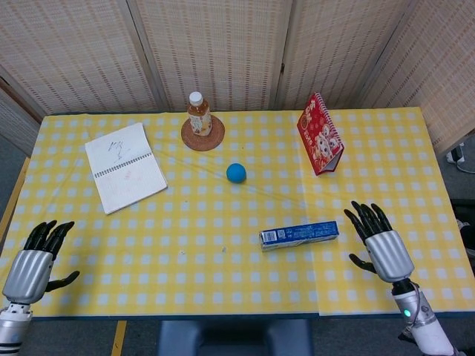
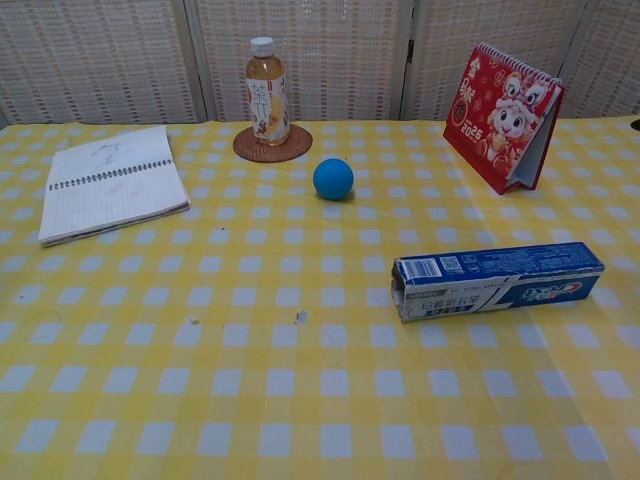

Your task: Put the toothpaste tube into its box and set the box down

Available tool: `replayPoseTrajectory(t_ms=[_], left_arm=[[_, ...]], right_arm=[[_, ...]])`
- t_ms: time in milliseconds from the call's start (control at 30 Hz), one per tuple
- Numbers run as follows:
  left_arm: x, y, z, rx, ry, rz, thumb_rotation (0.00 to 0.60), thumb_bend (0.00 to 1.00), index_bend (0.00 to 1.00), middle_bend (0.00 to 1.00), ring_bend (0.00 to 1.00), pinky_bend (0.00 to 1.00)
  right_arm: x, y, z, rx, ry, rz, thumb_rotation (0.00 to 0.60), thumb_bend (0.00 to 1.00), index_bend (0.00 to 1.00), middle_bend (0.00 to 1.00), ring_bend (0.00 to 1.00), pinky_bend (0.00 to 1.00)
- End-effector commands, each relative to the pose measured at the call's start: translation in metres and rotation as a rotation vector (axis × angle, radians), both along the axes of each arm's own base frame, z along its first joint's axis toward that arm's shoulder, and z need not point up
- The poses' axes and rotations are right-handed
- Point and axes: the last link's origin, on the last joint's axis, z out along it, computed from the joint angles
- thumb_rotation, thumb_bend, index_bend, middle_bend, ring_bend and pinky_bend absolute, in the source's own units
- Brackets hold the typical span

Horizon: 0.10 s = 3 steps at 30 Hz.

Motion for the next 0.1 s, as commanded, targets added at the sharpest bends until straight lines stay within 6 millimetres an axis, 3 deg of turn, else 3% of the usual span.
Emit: replayPoseTrajectory(t_ms=[33, 100], left_arm=[[-0.0115, -0.0136, -0.0024, 0.033, 0.055, 0.045, 0.600, 0.14, 0.10, 0.18, 0.09, 0.11], [-0.0153, -0.0142, -0.0054, 0.030, 0.091, 0.072, 0.600, 0.14, 0.10, 0.18, 0.09, 0.11]], right_arm=[[-0.0113, 0.0473, 0.0337, -0.113, 0.084, -0.109, 0.600, 0.21, 0.00, 0.00, 0.00, 0.00], [-0.0124, 0.0484, 0.0362, -0.104, 0.085, -0.118, 0.600, 0.21, 0.00, 0.00, 0.00, 0.00]])
